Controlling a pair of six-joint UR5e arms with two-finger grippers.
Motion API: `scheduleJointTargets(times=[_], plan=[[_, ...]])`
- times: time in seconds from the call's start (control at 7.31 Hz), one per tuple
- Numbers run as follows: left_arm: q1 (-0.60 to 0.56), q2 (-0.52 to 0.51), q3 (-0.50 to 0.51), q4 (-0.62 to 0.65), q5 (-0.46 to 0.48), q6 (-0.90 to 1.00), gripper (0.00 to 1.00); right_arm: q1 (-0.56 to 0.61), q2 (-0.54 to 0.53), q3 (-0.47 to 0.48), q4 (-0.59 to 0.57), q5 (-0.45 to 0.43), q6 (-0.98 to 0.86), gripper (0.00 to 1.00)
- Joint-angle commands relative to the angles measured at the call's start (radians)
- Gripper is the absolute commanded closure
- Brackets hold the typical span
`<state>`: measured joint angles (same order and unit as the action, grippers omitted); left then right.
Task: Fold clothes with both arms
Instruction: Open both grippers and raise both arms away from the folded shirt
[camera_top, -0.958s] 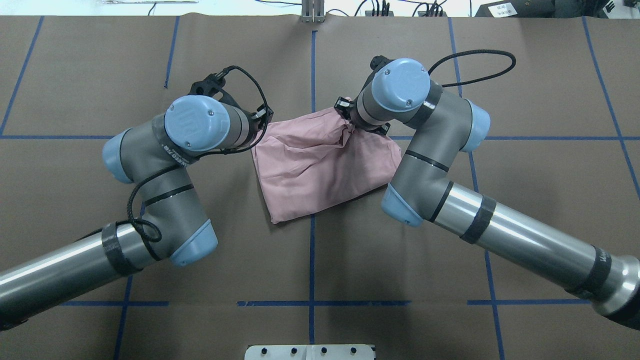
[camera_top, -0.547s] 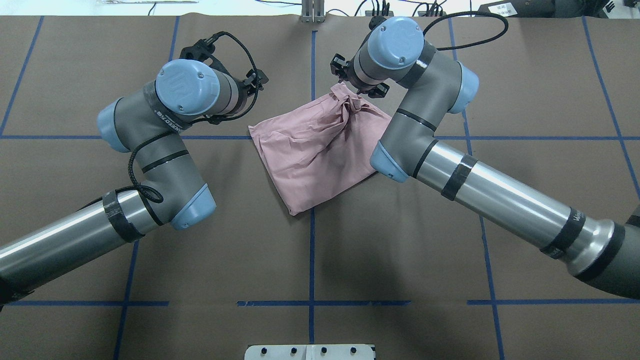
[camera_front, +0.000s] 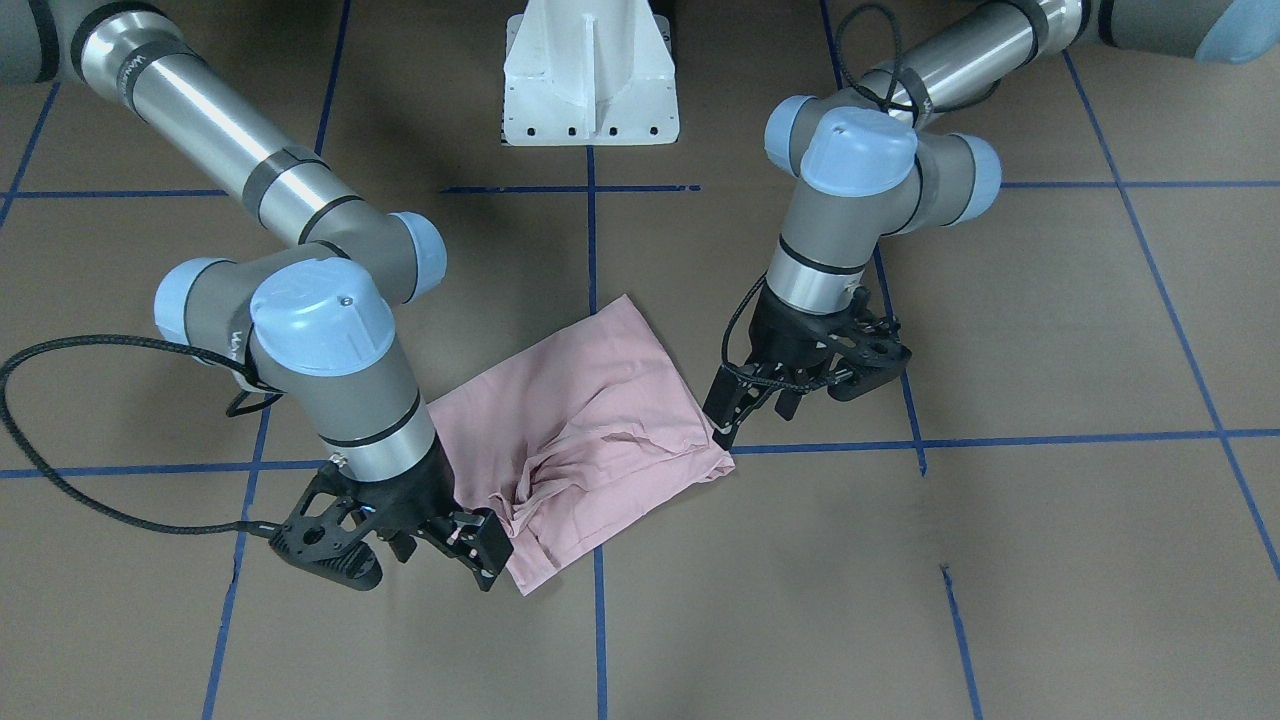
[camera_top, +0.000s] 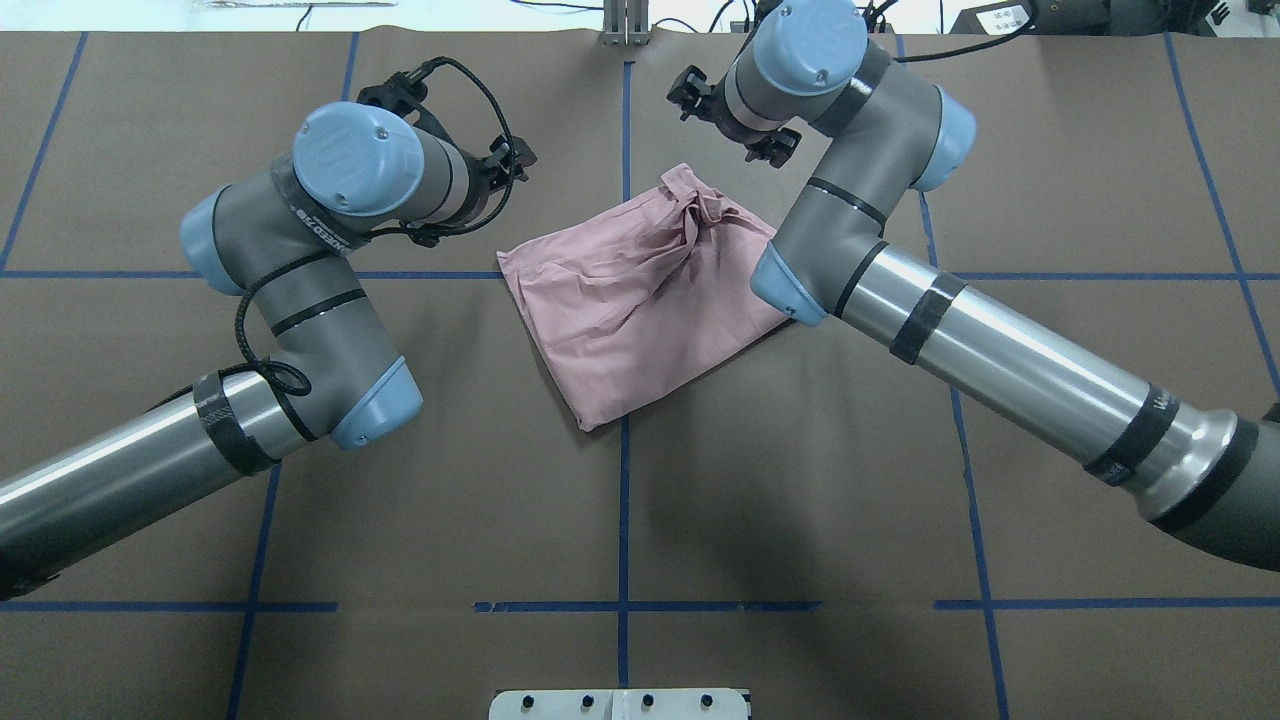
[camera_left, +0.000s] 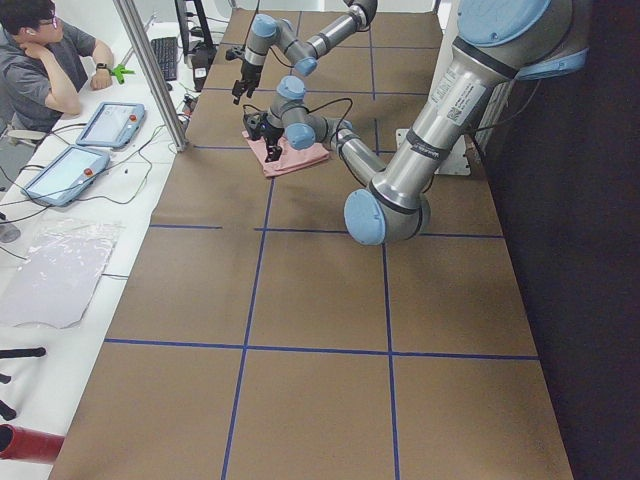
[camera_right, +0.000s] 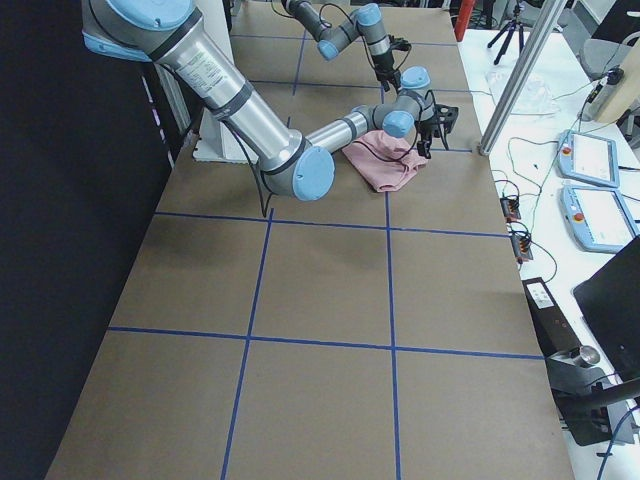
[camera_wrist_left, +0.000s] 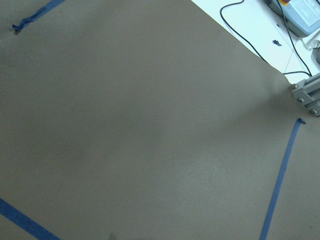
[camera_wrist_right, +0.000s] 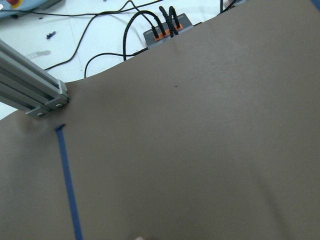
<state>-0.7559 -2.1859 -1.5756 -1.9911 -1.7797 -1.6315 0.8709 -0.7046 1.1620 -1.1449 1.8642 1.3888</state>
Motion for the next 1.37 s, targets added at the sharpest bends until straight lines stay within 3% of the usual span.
scheduleJointTargets(times=[0.0,0.14,0.41,0.68,0.82,0.96,1.09,1.23], plan=[[-0.112,0.107,-0.154,0.087,-0.123,0.219,0.0,0.106,-0.123,0.239,-0.328,0.062,-0.417,0.0],[-0.173,0.147,-0.235,0.198,-0.148,0.36,0.0,0.176,-0.247,0.409,-0.463,0.108,-0.635,0.0],[-0.322,0.233,-0.386,0.395,-0.271,0.665,0.0,0.303,-0.523,0.665,-0.587,0.209,-0.955,0.0],[-0.475,0.357,-0.458,0.51,-0.354,1.059,0.0,0.501,-0.743,0.696,-0.575,0.391,-1.269,0.0],[-0.573,0.441,-0.458,0.509,-0.359,1.279,0.0,0.578,-0.801,0.688,-0.585,0.415,-1.407,0.0],[-0.683,0.51,-0.422,0.506,-0.38,1.578,0.0,0.617,-0.875,0.688,-0.578,0.456,-1.444,0.0],[-0.741,0.576,-0.403,0.502,-0.461,1.745,0.0,0.622,-0.906,0.686,-0.57,0.489,-1.45,0.0],[-0.752,0.616,-0.39,0.447,-0.471,1.74,0.0,0.622,-0.894,0.683,-0.57,0.487,-1.438,0.0]])
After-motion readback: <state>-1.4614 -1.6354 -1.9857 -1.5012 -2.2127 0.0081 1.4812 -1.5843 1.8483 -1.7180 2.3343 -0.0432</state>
